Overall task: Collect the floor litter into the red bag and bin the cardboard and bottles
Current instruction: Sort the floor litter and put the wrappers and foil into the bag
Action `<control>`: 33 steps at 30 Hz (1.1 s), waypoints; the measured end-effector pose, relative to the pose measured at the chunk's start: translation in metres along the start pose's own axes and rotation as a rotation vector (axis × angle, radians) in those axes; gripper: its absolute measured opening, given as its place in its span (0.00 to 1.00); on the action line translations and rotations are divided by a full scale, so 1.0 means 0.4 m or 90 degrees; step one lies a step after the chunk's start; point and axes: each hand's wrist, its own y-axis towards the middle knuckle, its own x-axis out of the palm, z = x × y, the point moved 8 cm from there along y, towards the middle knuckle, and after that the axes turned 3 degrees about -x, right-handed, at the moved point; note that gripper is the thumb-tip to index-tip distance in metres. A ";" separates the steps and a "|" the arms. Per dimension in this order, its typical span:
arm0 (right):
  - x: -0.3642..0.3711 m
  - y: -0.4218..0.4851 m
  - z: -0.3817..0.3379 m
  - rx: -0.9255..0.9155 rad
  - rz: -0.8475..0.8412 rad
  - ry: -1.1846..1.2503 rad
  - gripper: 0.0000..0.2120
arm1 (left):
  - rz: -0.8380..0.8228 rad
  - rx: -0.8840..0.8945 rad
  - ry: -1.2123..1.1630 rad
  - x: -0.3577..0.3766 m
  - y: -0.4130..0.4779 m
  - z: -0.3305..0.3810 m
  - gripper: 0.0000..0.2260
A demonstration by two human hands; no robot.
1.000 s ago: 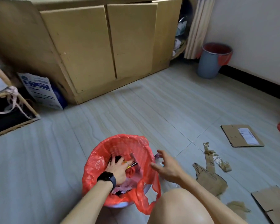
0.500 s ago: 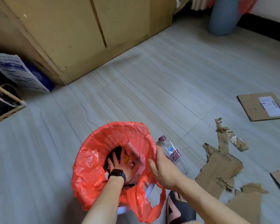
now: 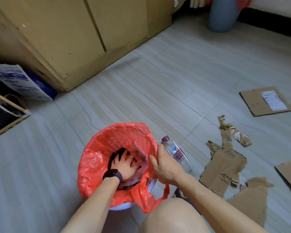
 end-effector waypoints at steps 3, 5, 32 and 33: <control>-0.018 -0.013 -0.004 0.005 -0.007 -0.044 0.26 | 0.026 0.016 -0.085 -0.091 -0.054 0.004 0.28; -0.054 -0.038 -0.009 0.004 -0.002 -0.079 0.30 | 0.055 0.058 -0.087 -0.168 -0.093 0.031 0.23; -0.743 -1.430 0.700 0.423 0.682 0.084 0.13 | 0.059 0.862 0.279 -0.058 -0.954 1.464 0.12; -0.694 -1.459 0.752 0.448 0.706 0.125 0.11 | 0.043 0.873 0.286 -0.010 -0.961 1.484 0.13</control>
